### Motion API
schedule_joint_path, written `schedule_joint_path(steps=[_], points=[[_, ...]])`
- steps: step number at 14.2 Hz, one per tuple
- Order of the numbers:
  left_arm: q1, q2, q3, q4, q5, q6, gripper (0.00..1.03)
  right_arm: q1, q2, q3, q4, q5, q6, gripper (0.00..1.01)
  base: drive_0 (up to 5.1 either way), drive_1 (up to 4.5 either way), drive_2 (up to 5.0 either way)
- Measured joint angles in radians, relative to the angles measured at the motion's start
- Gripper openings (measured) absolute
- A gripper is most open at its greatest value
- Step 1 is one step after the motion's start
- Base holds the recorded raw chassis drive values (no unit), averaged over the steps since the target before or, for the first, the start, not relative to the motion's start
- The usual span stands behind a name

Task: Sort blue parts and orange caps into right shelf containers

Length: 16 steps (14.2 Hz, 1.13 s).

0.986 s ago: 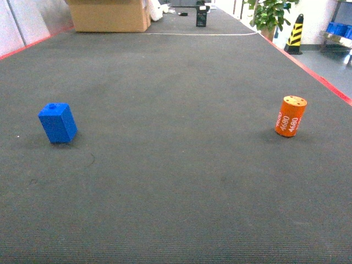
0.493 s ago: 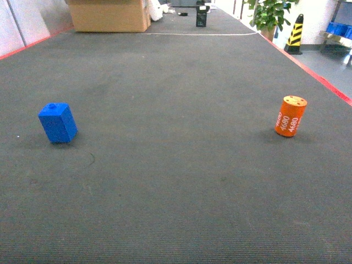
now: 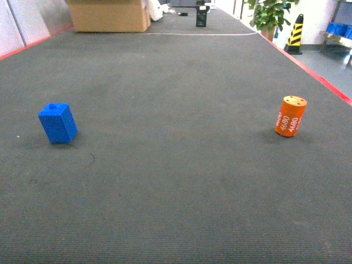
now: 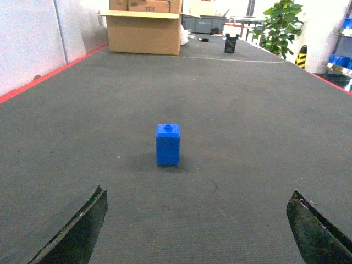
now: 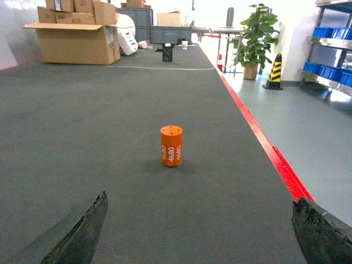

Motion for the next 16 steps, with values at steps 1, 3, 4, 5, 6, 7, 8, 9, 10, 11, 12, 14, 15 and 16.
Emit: schedule_joint_path(steps=[1, 3, 4, 5, 6, 7, 8, 9, 10, 11, 12, 14, 15, 16], points=[[0.0, 0.0, 0.0, 0.0, 0.0, 0.0, 0.98, 0.0, 0.0, 0.0, 0.0, 0.0, 0.0, 0.98, 0.0, 0.0, 0.0], [0.0, 0.0, 0.0, 0.0, 0.0, 0.0, 0.98, 0.0, 0.0, 0.0, 0.0, 0.0, 0.0, 0.98, 0.0, 0.0, 0.0], [0.0, 0.0, 0.0, 0.0, 0.0, 0.0, 0.98, 0.0, 0.0, 0.0, 0.0, 0.0, 0.0, 0.98, 0.0, 0.0, 0.0], [0.0, 0.0, 0.0, 0.0, 0.0, 0.0, 0.98, 0.0, 0.0, 0.0, 0.0, 0.0, 0.0, 0.98, 0.0, 0.0, 0.0], [0.0, 0.0, 0.0, 0.0, 0.0, 0.0, 0.98, 0.0, 0.0, 0.0, 0.0, 0.0, 0.0, 0.98, 0.0, 0.0, 0.0], [0.0, 0.0, 0.0, 0.0, 0.0, 0.0, 0.98, 0.0, 0.0, 0.0, 0.0, 0.0, 0.0, 0.98, 0.0, 0.0, 0.0], [0.0, 0.0, 0.0, 0.0, 0.0, 0.0, 0.98, 0.0, 0.0, 0.0, 0.0, 0.0, 0.0, 0.98, 0.0, 0.0, 0.0], [0.0, 0.0, 0.0, 0.0, 0.0, 0.0, 0.98, 0.0, 0.015, 0.015, -0.062, 0.005, -0.016, 0.98, 0.0, 0.0, 0.0], [0.0, 0.0, 0.0, 0.0, 0.0, 0.0, 0.98, -0.015, 0.134, 0.052, -0.109, -0.006, -0.043, 0.98, 0.0, 0.0, 0.0], [0.0, 0.0, 0.0, 0.001, -0.001, 0.0, 0.98, -0.045, 0.328, 0.079, 0.01, -0.016, -0.052, 0.98, 0.0, 0.0, 0.0], [0.0, 0.0, 0.0, -0.001, 0.0, 0.0, 0.98, -0.052, 0.498, 0.108, 0.156, -0.017, -0.053, 0.98, 0.0, 0.0, 0.0], [0.0, 0.0, 0.0, 0.0, 0.0, 0.0, 0.98, -0.03, 0.892, 0.249, 0.436, -0.022, -0.053, 0.98, 0.0, 0.0, 0.0], [0.0, 0.0, 0.0, 0.0, 0.0, 0.0, 0.98, -0.016, 1.08, 0.34, 0.522, -0.024, -0.052, 0.98, 0.0, 0.0, 0.0], [0.0, 0.0, 0.0, 0.0, 0.0, 0.0, 0.98, 0.003, 1.258, 0.439, 0.569, -0.018, -0.053, 0.98, 0.0, 0.0, 0.0]])
